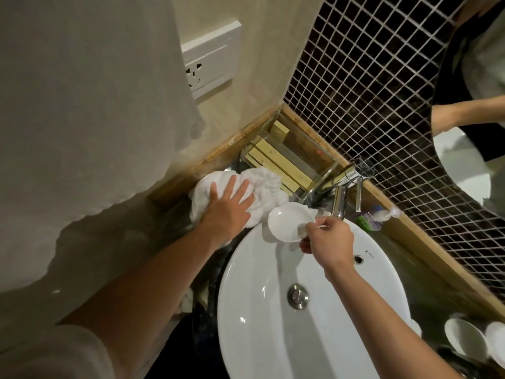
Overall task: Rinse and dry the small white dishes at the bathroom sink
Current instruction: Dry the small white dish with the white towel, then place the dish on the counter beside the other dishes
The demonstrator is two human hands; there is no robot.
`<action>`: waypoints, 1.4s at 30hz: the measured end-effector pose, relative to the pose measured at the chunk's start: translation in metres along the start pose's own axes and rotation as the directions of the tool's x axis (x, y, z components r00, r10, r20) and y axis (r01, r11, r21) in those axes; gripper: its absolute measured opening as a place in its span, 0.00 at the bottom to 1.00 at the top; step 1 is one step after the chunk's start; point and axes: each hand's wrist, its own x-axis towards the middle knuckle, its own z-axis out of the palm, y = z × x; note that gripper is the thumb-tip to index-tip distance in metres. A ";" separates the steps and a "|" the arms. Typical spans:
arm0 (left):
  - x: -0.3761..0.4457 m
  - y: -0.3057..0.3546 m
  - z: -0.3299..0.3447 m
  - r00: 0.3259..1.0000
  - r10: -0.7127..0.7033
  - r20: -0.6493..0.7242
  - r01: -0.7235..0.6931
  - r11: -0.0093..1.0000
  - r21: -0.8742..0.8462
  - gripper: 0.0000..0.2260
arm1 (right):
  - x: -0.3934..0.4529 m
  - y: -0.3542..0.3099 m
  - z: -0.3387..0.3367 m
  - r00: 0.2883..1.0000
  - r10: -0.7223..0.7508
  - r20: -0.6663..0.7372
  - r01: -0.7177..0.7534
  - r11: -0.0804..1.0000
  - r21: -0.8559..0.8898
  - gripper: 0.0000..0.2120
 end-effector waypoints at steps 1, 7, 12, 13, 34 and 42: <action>0.002 -0.001 -0.002 1.000 0.005 0.008 -0.005 1.000 0.006 0.30 | -0.001 0.000 0.000 1.000 0.000 -0.002 0.000 1.000 -0.004 0.03; 0.003 0.009 -0.051 0.867 -0.008 -0.499 -0.150 0.950 -0.275 0.12 | -0.007 -0.001 -0.005 1.000 -0.009 -0.019 0.009 1.000 -0.008 0.03; 0.001 0.052 -0.103 0.960 -0.092 -0.264 -0.156 0.605 -0.780 0.08 | -0.014 -0.006 -0.014 0.995 -0.062 -0.076 0.061 0.998 -0.022 0.04; 0.001 0.058 -0.108 0.982 -0.087 -0.169 -0.087 0.586 -0.805 0.07 | -0.016 -0.006 -0.017 0.993 -0.074 -0.095 0.071 0.997 -0.033 0.04; 0.017 0.284 -0.130 0.935 0.345 0.082 -0.117 0.519 -0.847 0.14 | -0.046 0.134 -0.182 0.871 0.233 -0.432 -0.137 0.960 0.242 0.12; 0.044 0.378 -0.124 0.931 0.359 0.070 -0.177 0.610 -0.773 0.18 | -0.005 0.182 -0.234 0.822 0.336 -0.460 -0.210 0.930 0.303 0.16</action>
